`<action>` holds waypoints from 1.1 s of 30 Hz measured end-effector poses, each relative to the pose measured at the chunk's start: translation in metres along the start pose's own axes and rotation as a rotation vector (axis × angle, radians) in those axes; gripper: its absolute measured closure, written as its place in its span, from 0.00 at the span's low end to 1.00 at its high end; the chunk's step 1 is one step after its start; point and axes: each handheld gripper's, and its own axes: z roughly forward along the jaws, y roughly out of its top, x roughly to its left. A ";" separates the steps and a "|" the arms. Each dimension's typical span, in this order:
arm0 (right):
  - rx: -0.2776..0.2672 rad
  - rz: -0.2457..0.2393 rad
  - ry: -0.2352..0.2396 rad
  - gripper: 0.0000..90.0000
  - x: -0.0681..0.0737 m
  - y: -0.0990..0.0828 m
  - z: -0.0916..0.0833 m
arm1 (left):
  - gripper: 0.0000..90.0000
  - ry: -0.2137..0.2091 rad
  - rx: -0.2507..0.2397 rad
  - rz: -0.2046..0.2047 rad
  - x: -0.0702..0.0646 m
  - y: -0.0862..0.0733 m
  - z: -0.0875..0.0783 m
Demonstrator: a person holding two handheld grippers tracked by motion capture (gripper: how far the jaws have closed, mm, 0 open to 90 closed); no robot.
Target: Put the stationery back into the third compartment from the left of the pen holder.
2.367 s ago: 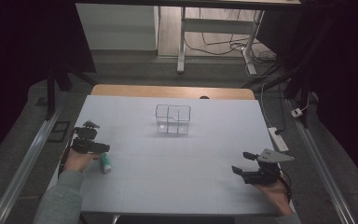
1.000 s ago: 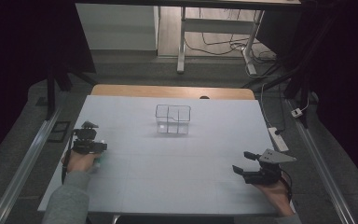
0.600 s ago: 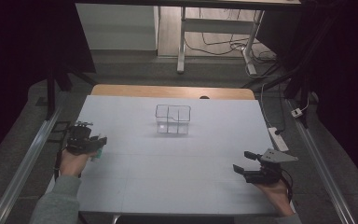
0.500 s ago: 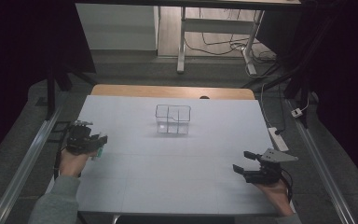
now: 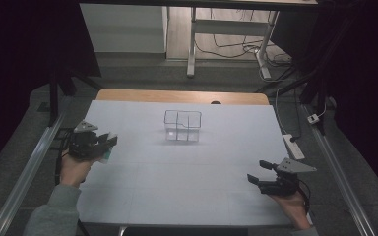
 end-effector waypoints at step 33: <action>0.041 -0.017 -0.017 0.25 0.000 -0.004 0.007 | 0.72 -0.208 -0.224 0.118 -0.017 0.048 0.024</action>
